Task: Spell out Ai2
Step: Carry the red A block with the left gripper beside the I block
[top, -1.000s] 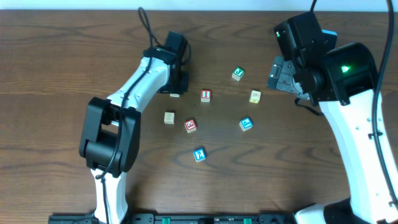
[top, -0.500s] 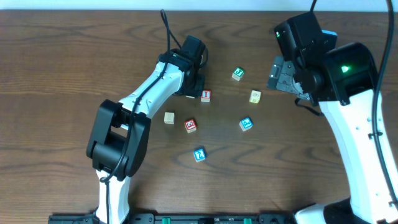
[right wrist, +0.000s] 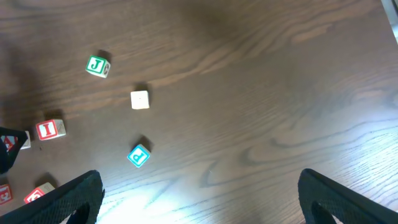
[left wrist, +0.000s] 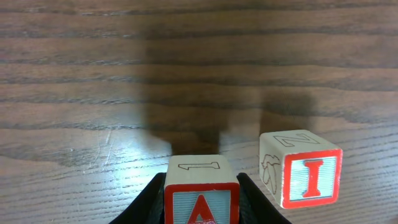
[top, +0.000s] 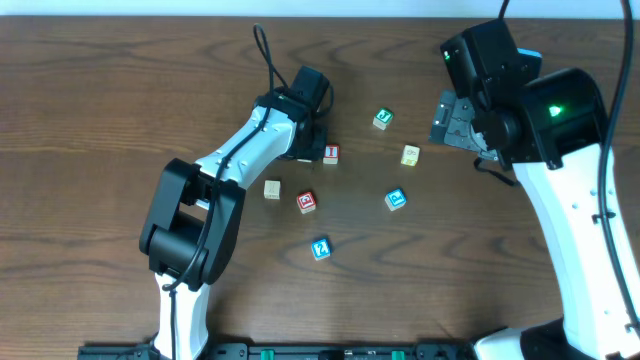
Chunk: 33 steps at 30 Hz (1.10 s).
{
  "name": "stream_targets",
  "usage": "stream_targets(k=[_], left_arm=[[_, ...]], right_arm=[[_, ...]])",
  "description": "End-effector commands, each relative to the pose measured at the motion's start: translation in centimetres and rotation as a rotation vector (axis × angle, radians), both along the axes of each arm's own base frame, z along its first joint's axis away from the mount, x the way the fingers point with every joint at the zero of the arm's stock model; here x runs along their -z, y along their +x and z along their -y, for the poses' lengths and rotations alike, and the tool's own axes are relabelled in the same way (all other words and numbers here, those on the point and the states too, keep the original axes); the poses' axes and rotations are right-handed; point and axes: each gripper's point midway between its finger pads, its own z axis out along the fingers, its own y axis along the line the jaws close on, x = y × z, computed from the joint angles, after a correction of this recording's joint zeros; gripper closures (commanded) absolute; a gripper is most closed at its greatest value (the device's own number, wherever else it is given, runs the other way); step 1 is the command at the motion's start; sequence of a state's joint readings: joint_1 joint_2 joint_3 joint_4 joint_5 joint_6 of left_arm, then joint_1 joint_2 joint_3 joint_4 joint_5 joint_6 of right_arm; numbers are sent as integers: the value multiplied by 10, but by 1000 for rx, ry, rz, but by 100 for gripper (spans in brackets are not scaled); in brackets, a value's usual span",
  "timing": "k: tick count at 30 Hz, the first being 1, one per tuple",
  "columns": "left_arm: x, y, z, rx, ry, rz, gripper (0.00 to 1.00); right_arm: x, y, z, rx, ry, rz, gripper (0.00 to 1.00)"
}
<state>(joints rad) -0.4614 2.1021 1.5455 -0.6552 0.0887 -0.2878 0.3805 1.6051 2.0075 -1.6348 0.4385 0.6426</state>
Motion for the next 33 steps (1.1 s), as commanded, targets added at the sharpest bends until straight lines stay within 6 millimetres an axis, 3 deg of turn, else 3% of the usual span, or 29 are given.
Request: stream_targets(k=[1,11,29,33], left_arm=[[8,-2,-4,-19,31,-9,76],[19,-11,-9,-62,36,-41,75],[16,0,-6,-66,24,10,74],[16,2,-5,-66,21,17,70]], right_arm=[[-4,-1,4,2,-5,10,1],[-4,-1,4,2,-5,10,1],[-4,-1,4,2,-5,10,1],[-4,-1,4,2,-5,10,1]])
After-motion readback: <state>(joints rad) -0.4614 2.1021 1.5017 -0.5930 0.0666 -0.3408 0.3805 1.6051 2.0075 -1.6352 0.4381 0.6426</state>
